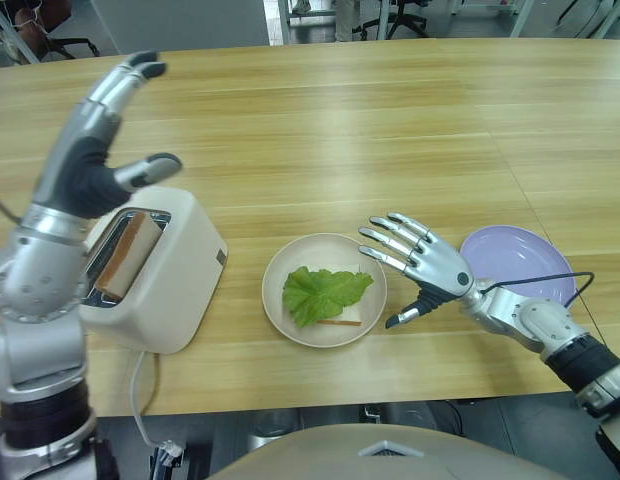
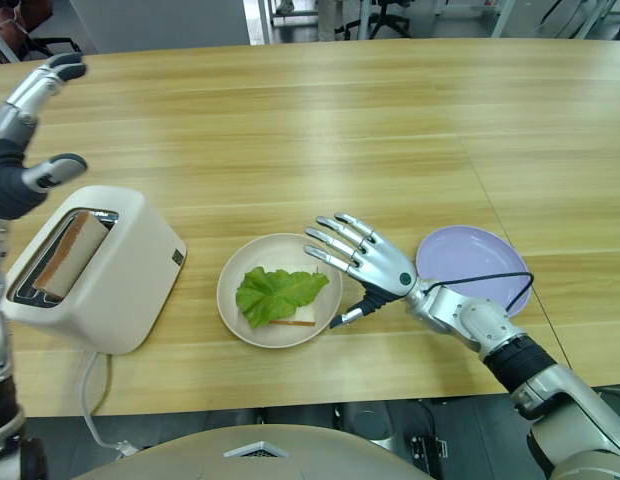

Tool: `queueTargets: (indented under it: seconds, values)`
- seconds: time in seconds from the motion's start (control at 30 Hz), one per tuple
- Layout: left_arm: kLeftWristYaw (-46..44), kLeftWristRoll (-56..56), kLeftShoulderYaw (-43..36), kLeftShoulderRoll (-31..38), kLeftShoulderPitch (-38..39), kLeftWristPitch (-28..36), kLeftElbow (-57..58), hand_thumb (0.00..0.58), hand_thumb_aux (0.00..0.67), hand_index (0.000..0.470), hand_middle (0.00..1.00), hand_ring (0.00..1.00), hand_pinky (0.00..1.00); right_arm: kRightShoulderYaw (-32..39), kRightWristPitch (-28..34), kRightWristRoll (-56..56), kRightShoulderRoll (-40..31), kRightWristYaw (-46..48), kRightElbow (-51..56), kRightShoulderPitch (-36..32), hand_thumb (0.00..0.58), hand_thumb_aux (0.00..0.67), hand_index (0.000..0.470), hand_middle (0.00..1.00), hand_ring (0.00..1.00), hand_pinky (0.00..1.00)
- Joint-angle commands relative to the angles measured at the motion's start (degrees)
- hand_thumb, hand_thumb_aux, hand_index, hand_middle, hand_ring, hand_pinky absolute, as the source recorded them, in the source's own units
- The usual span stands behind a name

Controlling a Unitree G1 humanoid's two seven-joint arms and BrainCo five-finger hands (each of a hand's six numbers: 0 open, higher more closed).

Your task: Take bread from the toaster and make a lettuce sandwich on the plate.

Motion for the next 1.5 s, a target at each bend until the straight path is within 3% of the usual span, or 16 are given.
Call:
queueTargets:
  seconds: [0.03,0.27,0.5,0.87,0.9,0.93,0.97,1.0,1.03,1.5]
  values:
    - [-2.64,3.96,2.15,4.53,2.42,2.18,4.64,0.0,0.0,0.0,0.0,0.0,0.0,-5.63,1.61,2.24,-2.16,2.32,-4.75,5.04,0.0,0.0,0.0,0.0,0.0,0.0]
    - [-2.35,14.53,1.15,9.2,10.18,3.11,10.18,0.0,0.0,0.0,0.0,0.0,0.0,-8.3,0.81,2.13,-0.62,3.37,-2.49,7.09,0.0,0.0,0.0,0.0,0.0,0.0]
    - [-7.44,17.27,-1.45,10.41,17.19,5.14,10.78,0.0,0.0,0.0,0.0,0.0,0.0,-8.41,-0.38,0.99,0.88,3.75,-1.6,5.89,0.0,0.0,0.0,0.0,0.0,0.0]
    - [-11.74,17.9,-0.82,11.15,21.9,6.43,8.86,0.0,0.0,0.0,0.0,0.0,0.0,-8.47,-1.21,0.35,1.45,3.45,-0.25,5.42,0.0,0.0,0.0,0.0,0.0,0.0]
    - [-11.58,17.73,-0.66,11.12,21.85,6.11,8.74,0.075,0.045,0.031,0.0,0.0,0.0,-8.37,-1.26,0.29,1.58,3.46,-0.14,5.34,0.0,0.0,0.0,0.0,0.0,0.0]
    - [-11.32,17.29,-0.44,10.94,21.52,5.85,8.46,0.268,0.179,0.123,0.0,0.0,0.0,-8.28,-1.32,0.22,1.71,3.48,-0.04,5.27,0.0,0.0,0.0,0.0,0.0,0.0]
    - [-11.12,16.82,-0.25,10.74,21.13,5.65,8.09,0.268,0.179,0.123,0.0,0.0,0.0,-8.22,-1.38,0.14,1.83,3.5,0.05,5.2,0.0,0.0,0.0,0.0,0.0,0.0]
    - [-11.03,16.4,-0.17,10.56,20.74,5.56,7.73,0.578,0.633,0.435,0.0,0.0,0.0,-8.18,-1.45,0.05,1.94,3.5,0.16,5.14,0.0,0.0,0.0,0.0,0.0,0.0]
    - [-10.84,16.11,-0.14,10.44,20.28,5.45,7.39,0.58,0.67,0.46,0.0,0.0,0.0,-8.16,-1.51,-0.04,2.01,3.48,0.25,5.1,0.0,0.0,0.0,0.0,0.0,0.0]
    - [-8.56,13.05,1.41,9.05,16.74,4.09,6.49,0.58,0.67,0.46,0.0,0.0,0.0,-7.99,-2.04,-0.83,2.51,3.52,1.55,4.73,0.0,0.0,0.0,0.0,0.0,0.0]
